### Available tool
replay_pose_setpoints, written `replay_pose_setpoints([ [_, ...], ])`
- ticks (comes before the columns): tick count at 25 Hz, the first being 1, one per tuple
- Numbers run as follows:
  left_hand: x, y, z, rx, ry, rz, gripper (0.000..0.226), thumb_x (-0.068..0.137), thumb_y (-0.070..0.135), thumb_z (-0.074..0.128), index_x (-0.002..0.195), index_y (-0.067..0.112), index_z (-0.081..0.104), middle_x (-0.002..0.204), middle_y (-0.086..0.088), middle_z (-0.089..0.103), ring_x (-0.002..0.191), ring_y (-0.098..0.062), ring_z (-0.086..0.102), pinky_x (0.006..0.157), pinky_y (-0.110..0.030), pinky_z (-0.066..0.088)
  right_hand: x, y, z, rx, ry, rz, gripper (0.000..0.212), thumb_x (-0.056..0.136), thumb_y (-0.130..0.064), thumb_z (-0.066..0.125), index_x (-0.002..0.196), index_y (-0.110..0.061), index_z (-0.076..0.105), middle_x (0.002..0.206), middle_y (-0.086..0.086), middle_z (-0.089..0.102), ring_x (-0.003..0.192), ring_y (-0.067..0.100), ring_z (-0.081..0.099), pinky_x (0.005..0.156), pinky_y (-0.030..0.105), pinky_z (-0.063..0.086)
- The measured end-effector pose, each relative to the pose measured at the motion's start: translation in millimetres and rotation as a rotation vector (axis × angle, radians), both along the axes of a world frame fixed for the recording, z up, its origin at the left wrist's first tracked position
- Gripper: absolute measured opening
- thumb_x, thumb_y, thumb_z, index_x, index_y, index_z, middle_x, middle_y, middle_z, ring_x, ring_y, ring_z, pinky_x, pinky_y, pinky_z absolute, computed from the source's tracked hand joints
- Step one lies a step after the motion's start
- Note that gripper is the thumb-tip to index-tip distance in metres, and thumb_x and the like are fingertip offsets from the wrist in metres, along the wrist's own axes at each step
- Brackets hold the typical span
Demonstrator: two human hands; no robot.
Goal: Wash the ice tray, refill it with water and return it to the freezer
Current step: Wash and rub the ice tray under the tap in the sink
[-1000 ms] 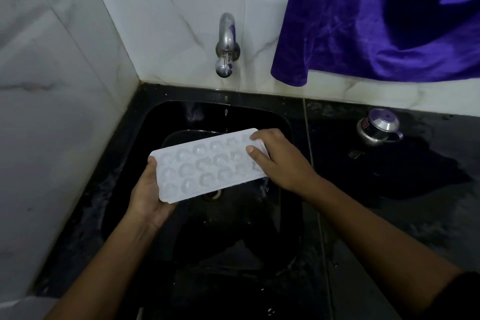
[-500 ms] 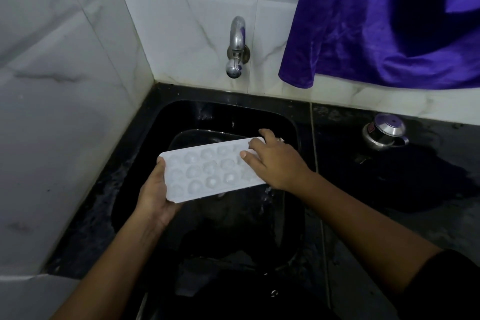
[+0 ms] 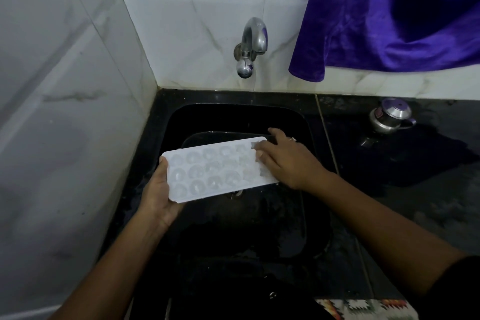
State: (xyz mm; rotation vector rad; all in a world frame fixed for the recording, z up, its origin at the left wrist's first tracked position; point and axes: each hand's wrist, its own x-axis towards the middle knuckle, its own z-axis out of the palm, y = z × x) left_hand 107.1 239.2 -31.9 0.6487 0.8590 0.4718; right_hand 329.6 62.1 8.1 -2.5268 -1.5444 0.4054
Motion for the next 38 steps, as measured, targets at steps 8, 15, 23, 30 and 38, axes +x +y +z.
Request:
replay_pose_setpoints([
  [8,-7,19,-12,-0.063,-0.019,-0.081,0.052,0.112,0.05,0.038,0.12,0.014,0.075,0.126,-0.013,0.076,0.106,-0.029,0.077,0.074,-0.042,0.066,-23,5,-13,-0.034,-0.006,-0.114,0.044,0.109,-0.052,0.028,0.14,-0.034,0.053,0.163,0.017,0.028,0.137,0.044,0.046,0.11,0.056,0.04],
  [15,5,15,-17,-0.064,-0.06,-0.061,0.054,0.112,0.05,0.038,0.14,0.012,0.063,0.135,-0.014,0.071,0.111,-0.031,0.076,0.076,-0.043,0.066,-9,8,-13,-0.03,-0.015,-0.073,0.05,0.108,-0.053,0.026,0.144,-0.03,0.052,0.162,0.017,0.029,0.132,0.043,0.051,0.109,0.054,0.043],
  [23,25,-3,-22,-0.068,-0.062,0.001,0.049,0.111,0.05,0.041,0.141,0.016,0.062,0.132,-0.01,0.074,0.11,-0.029,0.076,0.075,-0.044,0.066,15,3,-20,-0.053,-0.012,-0.073,0.045,0.109,-0.051,0.029,0.142,-0.03,0.053,0.164,0.017,0.026,0.138,0.043,0.045,0.112,0.056,0.038],
  [30,38,-7,-23,-0.062,-0.048,0.003,0.046,0.11,0.052,0.039,0.131,0.022,0.067,0.13,-0.008,0.075,0.108,-0.028,0.077,0.071,-0.045,0.065,26,-4,-26,-0.072,0.019,-0.071,0.045,0.109,-0.051,0.03,0.143,-0.031,0.052,0.165,0.015,0.025,0.14,0.041,0.043,0.113,0.054,0.036],
  [38,43,-7,-29,-0.067,-0.038,-0.002,0.049,0.11,0.054,0.038,0.133,0.022,0.067,0.133,-0.009,0.074,0.111,-0.03,0.076,0.073,-0.046,0.065,33,9,-23,-0.027,0.419,-0.247,0.042,0.108,-0.052,0.036,0.116,-0.021,0.064,0.138,0.002,0.041,0.126,0.028,0.051,0.103,0.04,0.043],
])
